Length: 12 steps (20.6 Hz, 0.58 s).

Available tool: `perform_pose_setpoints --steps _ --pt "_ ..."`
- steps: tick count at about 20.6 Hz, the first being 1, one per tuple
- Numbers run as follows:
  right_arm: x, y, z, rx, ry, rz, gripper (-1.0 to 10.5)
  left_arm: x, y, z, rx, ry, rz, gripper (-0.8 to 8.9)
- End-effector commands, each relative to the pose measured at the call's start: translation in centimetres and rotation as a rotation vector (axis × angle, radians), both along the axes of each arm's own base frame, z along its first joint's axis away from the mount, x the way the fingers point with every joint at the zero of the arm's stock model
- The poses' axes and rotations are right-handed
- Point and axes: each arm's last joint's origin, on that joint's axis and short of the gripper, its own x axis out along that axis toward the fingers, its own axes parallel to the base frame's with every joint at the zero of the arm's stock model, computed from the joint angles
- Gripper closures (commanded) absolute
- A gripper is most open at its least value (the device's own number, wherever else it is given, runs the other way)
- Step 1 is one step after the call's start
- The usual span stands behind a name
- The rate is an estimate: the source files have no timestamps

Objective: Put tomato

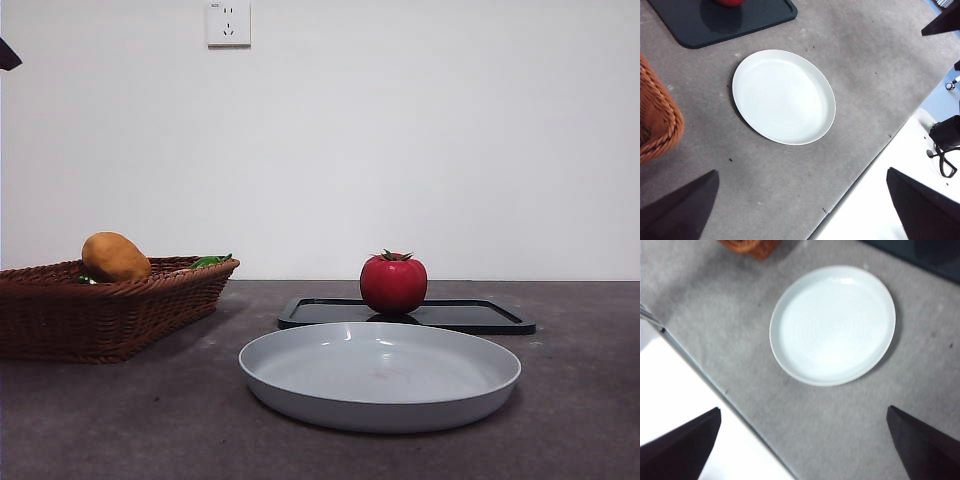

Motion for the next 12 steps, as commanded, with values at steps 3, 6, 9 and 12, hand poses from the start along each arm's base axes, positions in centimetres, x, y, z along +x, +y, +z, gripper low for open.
perform_pose_setpoints --steps 3,6,9,12 --pt "0.23 0.18 0.36 0.019 -0.022 0.001 3.7 0.07 -0.07 0.47 -0.005 -0.019 -0.008 2.55" --pt "0.23 0.18 0.36 0.018 -0.022 0.001 3.7 0.07 -0.07 0.48 -0.005 -0.019 -0.008 2.55" --pt "0.23 0.18 0.36 0.018 -0.023 0.001 3.7 0.08 -0.08 0.48 -0.005 -0.02 -0.008 2.55" --pt "0.24 0.18 0.37 0.019 -0.024 0.001 3.7 0.07 -0.07 0.48 -0.005 -0.019 -0.008 2.55"
